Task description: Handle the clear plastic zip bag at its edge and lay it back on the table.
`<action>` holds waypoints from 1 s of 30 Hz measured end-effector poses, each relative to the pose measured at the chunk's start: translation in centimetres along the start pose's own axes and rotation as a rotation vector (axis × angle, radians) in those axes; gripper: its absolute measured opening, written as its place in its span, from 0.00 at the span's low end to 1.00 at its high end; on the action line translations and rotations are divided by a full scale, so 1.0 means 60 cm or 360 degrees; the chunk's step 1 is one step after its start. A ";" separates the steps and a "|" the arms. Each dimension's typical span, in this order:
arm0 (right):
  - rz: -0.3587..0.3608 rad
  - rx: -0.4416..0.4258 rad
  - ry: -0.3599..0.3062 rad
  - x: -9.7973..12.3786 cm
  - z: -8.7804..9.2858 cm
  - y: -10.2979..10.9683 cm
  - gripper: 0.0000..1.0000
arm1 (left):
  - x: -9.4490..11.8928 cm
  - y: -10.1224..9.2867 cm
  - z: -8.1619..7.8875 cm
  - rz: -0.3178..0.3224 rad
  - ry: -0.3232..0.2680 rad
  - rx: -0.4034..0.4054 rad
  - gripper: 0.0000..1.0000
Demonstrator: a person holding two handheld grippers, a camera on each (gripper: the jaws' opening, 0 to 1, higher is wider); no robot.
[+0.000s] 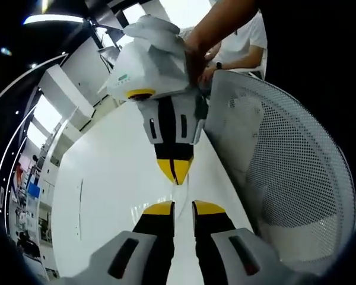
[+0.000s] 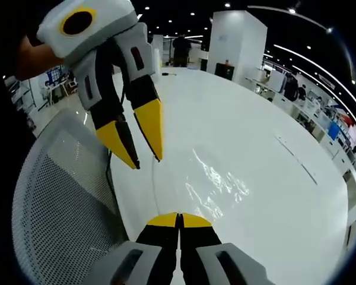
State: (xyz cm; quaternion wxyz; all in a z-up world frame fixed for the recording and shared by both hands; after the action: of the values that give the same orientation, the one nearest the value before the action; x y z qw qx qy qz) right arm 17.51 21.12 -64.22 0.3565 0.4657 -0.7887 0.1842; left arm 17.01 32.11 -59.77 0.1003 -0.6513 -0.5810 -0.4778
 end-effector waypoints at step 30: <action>0.0078 -0.0133 -0.0015 0.009 -0.043 -0.015 0.00 | -0.021 -0.001 0.021 -0.0058 0.0071 -0.0082 0.00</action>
State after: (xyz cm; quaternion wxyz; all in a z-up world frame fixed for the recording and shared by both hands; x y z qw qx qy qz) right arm 19.14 21.98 -62.10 0.3672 0.4318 -0.8086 0.1576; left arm 17.74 32.19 -61.38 0.0877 -0.6322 -0.5779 -0.5086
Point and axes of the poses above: the point that each gripper's makers call its tool centre point, and the gripper's own axes: x roughly backward along the fingers, y roughly to its left, z roughly out of its underside, the point moved 7 cm from there along x, roughly backward along the fingers, and after that the axes turned 8 degrees about -x, right-handed, at the moved point
